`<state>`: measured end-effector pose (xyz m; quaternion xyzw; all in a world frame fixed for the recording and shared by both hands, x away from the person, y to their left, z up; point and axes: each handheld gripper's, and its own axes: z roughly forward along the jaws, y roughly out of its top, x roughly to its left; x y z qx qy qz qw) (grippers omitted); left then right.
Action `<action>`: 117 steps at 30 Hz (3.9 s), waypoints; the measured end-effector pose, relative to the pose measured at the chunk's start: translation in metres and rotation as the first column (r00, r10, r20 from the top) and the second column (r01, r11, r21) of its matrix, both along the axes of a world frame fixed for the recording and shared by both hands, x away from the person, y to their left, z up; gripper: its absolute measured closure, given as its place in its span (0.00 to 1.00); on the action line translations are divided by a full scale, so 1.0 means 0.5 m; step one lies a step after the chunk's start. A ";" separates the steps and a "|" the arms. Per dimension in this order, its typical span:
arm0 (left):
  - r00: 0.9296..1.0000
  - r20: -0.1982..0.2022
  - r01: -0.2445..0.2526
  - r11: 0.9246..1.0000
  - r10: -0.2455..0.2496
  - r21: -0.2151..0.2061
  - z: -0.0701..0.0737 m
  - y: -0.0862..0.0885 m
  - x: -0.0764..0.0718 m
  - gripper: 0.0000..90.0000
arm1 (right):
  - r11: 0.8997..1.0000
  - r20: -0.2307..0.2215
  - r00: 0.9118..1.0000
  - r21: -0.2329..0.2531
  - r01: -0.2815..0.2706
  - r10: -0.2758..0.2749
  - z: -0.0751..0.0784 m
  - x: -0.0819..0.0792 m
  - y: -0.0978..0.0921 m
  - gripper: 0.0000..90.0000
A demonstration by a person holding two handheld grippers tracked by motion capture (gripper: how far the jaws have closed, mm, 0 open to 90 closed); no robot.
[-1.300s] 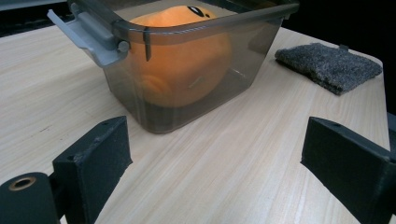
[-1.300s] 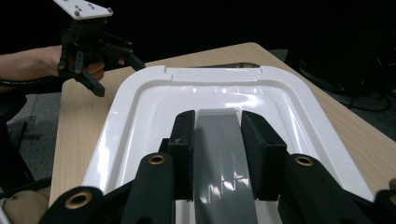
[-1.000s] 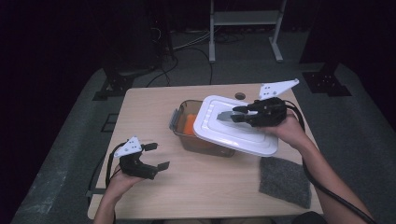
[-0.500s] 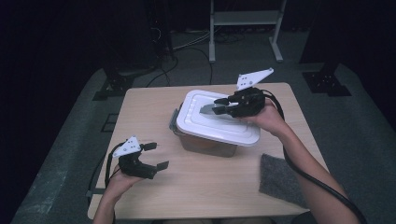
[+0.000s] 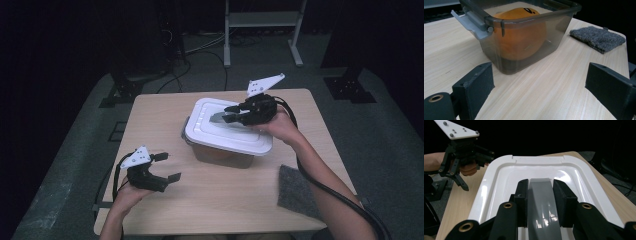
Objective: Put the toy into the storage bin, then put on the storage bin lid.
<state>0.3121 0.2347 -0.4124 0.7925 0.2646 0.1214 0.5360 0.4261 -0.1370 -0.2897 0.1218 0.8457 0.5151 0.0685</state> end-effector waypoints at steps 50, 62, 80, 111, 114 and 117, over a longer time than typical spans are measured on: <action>1.000 -0.003 -0.018 1.000 0.018 -0.019 0.004 0.014 -0.003 0.08 | 0.998 -0.048 0.999 -0.061 -0.023 0.021 -0.097 0.081 0.036 0.73; 1.000 -0.002 -0.018 1.000 0.018 -0.023 0.005 0.011 -0.003 0.08 | 0.997 -0.064 0.998 -0.073 -0.029 0.024 -0.104 0.079 0.046 0.71; 1.000 -0.005 -0.016 1.000 0.016 -0.014 0.003 0.009 -0.005 0.08 | 1.000 -0.070 0.997 0.000 0.017 -0.017 -0.076 0.045 -0.029 0.57; 1.000 -0.005 -0.012 1.000 0.012 -0.017 0.002 0.005 -0.005 0.08 | 0.995 -0.077 0.992 0.018 0.101 -0.099 -0.084 -0.047 -0.169 0.54; 1.000 -0.007 -0.011 1.000 0.011 -0.016 0.001 0.004 -0.005 0.08 | 0.993 -0.079 0.991 0.022 0.114 -0.112 -0.088 -0.056 -0.182 0.54; 1.000 -0.008 -0.011 1.000 0.011 -0.014 0.000 0.005 -0.004 0.08 | 0.991 -0.084 0.989 0.030 0.128 -0.125 -0.096 -0.064 -0.198 0.54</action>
